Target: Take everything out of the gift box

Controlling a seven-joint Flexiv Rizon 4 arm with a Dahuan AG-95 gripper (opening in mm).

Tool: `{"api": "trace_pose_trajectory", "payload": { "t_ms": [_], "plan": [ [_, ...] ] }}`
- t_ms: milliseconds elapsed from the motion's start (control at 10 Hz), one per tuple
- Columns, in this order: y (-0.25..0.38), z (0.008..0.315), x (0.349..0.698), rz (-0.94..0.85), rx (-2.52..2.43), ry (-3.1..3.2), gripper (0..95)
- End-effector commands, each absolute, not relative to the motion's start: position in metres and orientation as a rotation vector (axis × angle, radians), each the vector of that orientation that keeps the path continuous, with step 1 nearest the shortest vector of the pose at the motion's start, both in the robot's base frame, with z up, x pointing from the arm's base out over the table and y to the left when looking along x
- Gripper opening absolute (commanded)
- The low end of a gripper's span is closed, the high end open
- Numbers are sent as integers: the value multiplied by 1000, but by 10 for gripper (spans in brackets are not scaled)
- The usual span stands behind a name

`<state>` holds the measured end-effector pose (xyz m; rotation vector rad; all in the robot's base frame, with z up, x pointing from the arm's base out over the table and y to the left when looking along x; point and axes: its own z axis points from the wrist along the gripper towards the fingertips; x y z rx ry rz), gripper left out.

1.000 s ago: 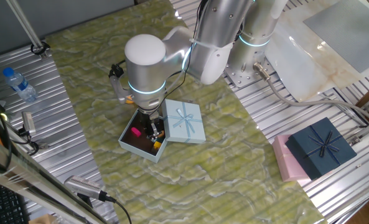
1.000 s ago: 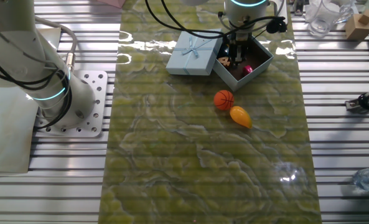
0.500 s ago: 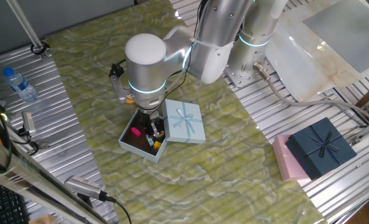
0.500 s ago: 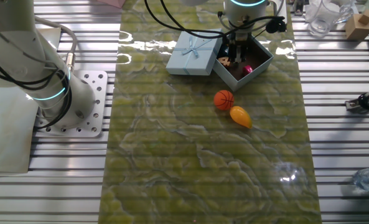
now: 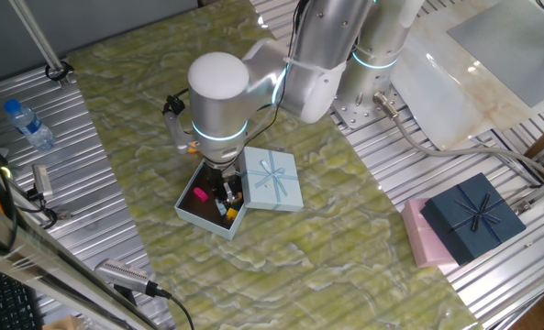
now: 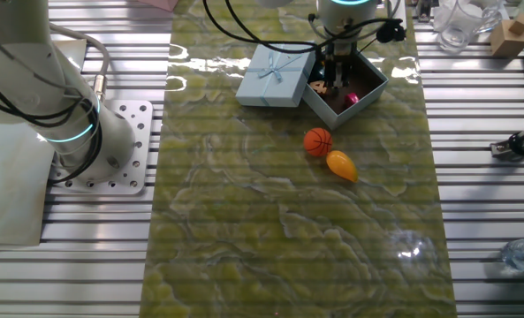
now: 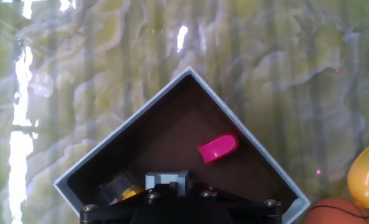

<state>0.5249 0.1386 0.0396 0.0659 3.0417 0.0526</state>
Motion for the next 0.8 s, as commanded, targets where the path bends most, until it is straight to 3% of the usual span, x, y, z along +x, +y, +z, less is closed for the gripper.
{"api": "trace_pose_trajectory", "payload": {
  "t_ms": [100,800],
  "plan": [
    [135,57,524,41,58,3052,0],
    [103,113,521,35,-60,3070,0]
  ]
}}
